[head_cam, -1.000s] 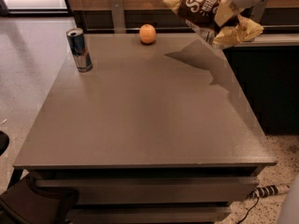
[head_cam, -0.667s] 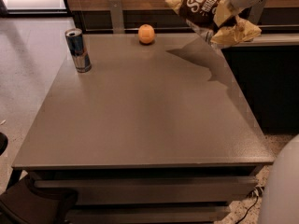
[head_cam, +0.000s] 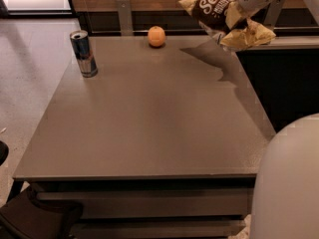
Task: Move brown chip bag near orange
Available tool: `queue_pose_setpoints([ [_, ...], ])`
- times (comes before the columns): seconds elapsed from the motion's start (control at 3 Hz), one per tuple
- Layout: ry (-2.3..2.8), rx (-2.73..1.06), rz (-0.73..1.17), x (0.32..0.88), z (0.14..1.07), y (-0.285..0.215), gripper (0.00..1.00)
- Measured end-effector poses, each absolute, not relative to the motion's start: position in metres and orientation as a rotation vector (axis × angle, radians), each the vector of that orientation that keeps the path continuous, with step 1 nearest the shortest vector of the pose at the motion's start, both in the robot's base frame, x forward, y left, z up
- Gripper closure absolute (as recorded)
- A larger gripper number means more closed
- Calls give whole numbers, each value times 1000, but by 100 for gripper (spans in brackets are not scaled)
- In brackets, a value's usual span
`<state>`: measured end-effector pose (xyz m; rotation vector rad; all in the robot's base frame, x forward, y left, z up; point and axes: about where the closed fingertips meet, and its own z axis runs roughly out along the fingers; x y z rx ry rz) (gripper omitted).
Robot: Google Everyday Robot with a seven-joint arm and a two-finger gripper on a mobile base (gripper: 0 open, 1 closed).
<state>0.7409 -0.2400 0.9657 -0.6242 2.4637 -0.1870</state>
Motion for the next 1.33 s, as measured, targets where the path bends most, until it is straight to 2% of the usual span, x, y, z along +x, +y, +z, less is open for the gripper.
queue_pose_setpoints([
  [0.67, 2470, -491, -200, 782, 953, -233, 100],
  [1.33, 2476, -497, -198, 786, 947, -230, 54],
])
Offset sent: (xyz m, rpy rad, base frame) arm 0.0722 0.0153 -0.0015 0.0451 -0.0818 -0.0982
